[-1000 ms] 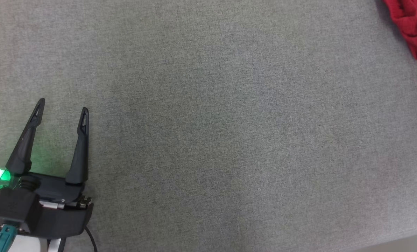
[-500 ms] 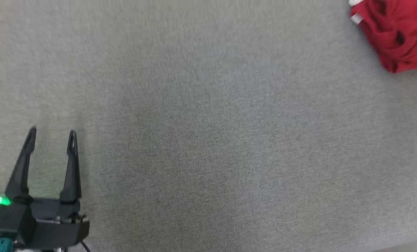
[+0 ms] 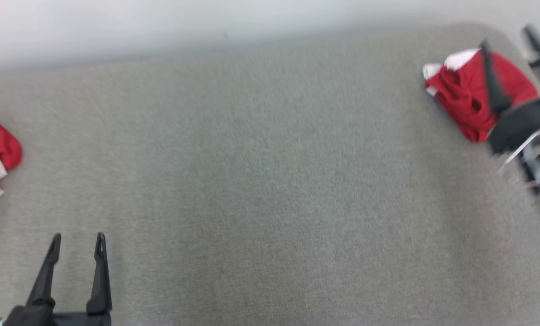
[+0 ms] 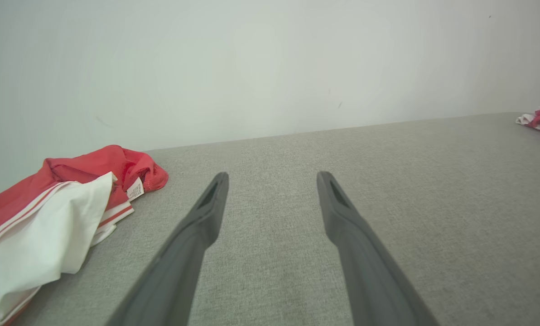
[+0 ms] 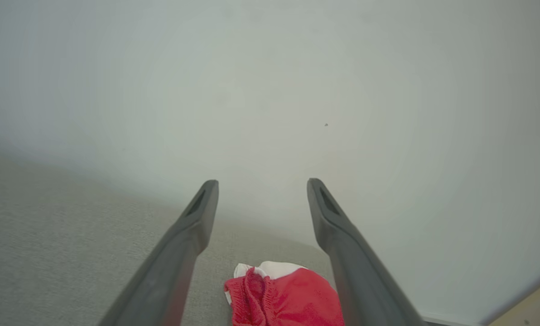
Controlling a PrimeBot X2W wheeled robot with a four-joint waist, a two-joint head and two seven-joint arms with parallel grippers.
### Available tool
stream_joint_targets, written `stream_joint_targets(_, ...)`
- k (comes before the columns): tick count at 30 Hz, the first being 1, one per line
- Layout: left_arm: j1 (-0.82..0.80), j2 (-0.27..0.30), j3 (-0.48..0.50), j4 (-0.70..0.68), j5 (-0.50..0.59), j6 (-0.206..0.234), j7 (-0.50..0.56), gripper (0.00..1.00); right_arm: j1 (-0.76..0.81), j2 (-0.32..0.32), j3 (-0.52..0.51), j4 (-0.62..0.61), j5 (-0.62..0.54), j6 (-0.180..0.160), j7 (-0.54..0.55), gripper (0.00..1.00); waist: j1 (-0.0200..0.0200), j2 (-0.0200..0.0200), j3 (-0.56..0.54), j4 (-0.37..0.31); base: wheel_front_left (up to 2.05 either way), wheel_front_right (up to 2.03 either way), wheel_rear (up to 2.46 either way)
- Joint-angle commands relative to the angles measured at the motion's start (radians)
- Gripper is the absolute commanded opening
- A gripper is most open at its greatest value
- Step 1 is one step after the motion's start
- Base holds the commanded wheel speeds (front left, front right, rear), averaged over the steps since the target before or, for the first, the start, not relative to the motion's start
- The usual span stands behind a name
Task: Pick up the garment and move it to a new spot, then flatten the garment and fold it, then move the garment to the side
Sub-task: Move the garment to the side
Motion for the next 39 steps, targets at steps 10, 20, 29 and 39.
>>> stream_joint_targets(10,0.048,-0.027,-0.006,0.064,0.006,-0.01,-0.003,1.0,0.365,0.171,-0.291,-0.218,-0.092,-0.003,-0.001,1.0,0.0003,0.0003,-0.174,0.093,0.0,0.0,0.0)
stream_joint_targets(20,0.082,-0.039,0.023,0.093,0.01,-0.003,-0.003,1.0,0.658,0.346,-0.427,-0.376,-0.132,-0.002,-0.001,1.0,0.0003,0.0003,-0.232,0.124,0.0,0.0,0.0)
stream_joint_targets(29,0.104,-0.042,0.056,0.103,0.018,0.0,-0.003,1.0,0.821,0.436,-0.466,-0.488,-0.141,-0.002,-0.001,1.0,0.0003,0.0003,-0.254,0.144,0.0,0.0,0.0)
stream_joint_targets(39,0.122,-0.04,0.062,0.139,0.061,0.025,-0.003,1.0,0.935,0.485,-0.432,-0.562,-0.147,-0.002,-0.001,1.0,0.0003,0.0003,-0.277,0.154,0.0,0.0,0.0)
